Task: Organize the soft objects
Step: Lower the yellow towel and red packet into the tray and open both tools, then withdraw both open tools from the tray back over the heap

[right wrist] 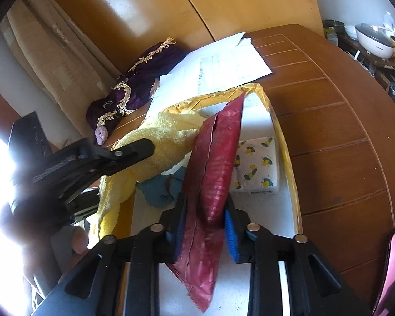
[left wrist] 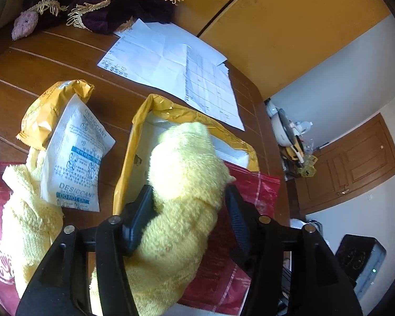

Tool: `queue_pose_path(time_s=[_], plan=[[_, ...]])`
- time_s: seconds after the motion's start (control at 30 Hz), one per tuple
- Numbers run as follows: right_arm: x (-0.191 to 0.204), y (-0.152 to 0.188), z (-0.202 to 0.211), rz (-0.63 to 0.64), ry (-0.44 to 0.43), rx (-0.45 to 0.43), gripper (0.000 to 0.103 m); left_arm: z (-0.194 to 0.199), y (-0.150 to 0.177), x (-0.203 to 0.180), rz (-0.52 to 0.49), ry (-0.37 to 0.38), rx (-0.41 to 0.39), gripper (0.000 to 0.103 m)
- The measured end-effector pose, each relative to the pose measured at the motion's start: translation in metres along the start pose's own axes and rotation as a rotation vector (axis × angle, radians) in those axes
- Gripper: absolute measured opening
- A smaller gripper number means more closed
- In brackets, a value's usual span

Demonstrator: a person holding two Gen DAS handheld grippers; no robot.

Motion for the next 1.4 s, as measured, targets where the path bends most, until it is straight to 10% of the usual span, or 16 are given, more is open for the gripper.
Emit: queue_pose_path(time_s=[0.33, 0.6, 0.97, 1.4], plan=[[0.015, -0.006, 0.033, 0.058, 0.162, -0.126, 0.054, 0.036, 0.011, -0.014, -0.071, 0.043, -0.054, 0.072], [0.054, 0.001, 0.045, 0.115, 0.050, -0.182, 0.054, 0.071, 0.019, 0.001, -0.071, 0.046, -0.135, 0.072], [0.137, 0.042, 0.011, 0.235, -0.239, -0.042, 0.058, 0.135, 0.035, 0.064, 0.003, -0.021, -0.314, 0.072], [0.194, 0.099, -0.056, 0.336, -0.267, 0.197, 0.059, 0.166, 0.044, 0.134, 0.128, -0.093, -0.397, 0.072]])
Point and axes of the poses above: each gripper's, at about its wrist camera, not at the fingertips, and z roughly against the way its jaws point, x to its left, y to its underside, the point moved 8 cm from there along -z, roughly the way its jaws point, and after that the axes turned 5 degrees about -y, right-handed, at the moved point
